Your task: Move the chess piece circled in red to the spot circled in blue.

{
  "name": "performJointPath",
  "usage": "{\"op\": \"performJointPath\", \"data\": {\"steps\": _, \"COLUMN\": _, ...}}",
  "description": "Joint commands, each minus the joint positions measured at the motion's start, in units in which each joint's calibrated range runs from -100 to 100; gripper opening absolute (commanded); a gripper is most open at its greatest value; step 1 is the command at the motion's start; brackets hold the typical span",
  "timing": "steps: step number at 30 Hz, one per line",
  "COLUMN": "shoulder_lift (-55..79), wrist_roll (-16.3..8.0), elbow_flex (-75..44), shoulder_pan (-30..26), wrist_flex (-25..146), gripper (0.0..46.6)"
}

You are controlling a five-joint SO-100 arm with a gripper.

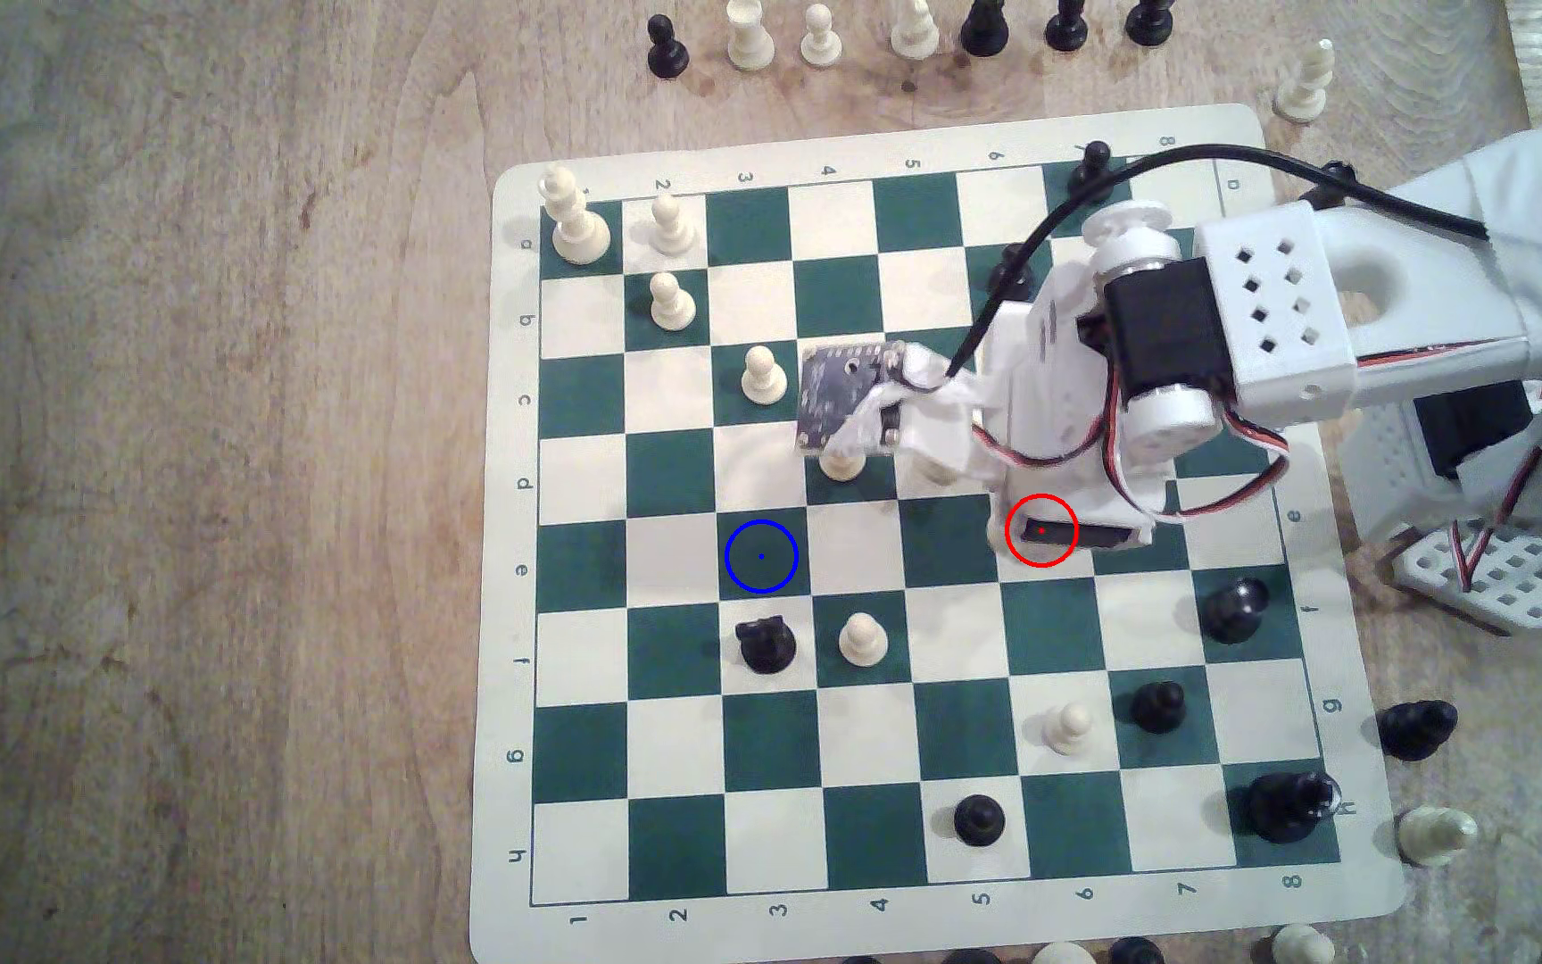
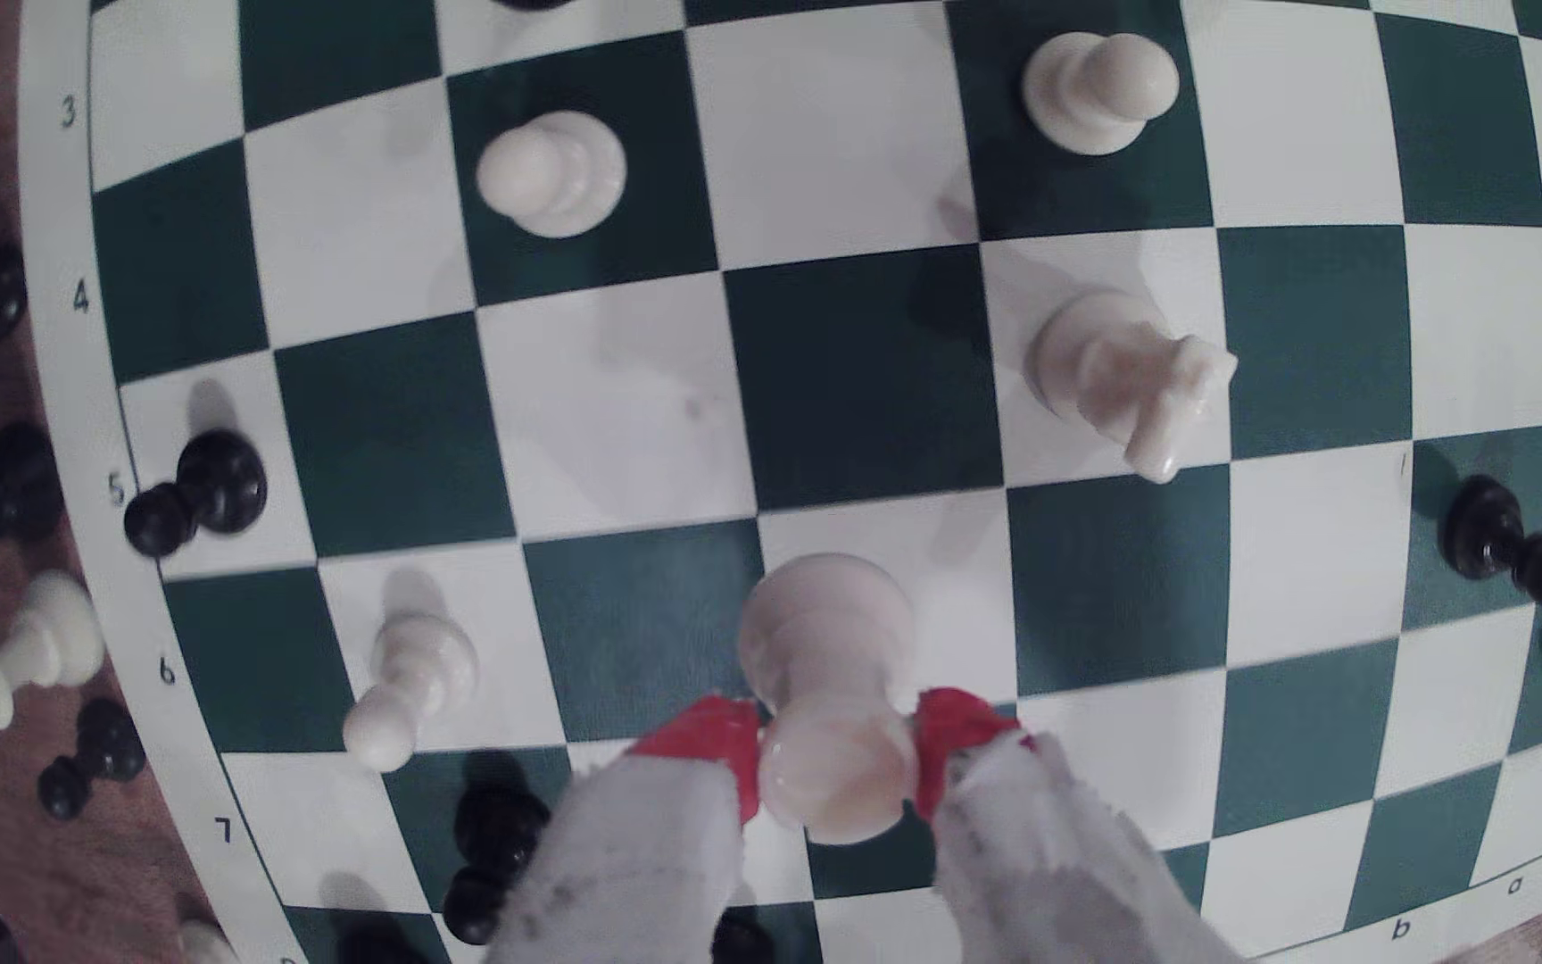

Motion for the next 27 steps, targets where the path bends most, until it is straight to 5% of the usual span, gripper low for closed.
{"op": "performJointPath", "data": {"steps": 1, "shoulder_lift": 6.22, "wrist_roll": 0.39, "elbow_flex": -16.99, "shoulder_pan": -0.50, "wrist_flex": 1.72, "gripper": 0.4}}
{"op": "performJointPath", "data": {"steps": 20, "shoulder_lift": 35.93, "wrist_roll": 1.51, "elbow_flex": -49.45, "shoulder_pan": 4.12, "wrist_flex": -0.08, "gripper": 0.4}}
{"op": "performJointPath", "data": {"steps": 27, "shoulder_lift": 40.26, "wrist_roll": 1.22, "elbow_flex": -49.72, "shoulder_pan": 4.12, "wrist_flex": -3.69, "gripper": 0.4}}
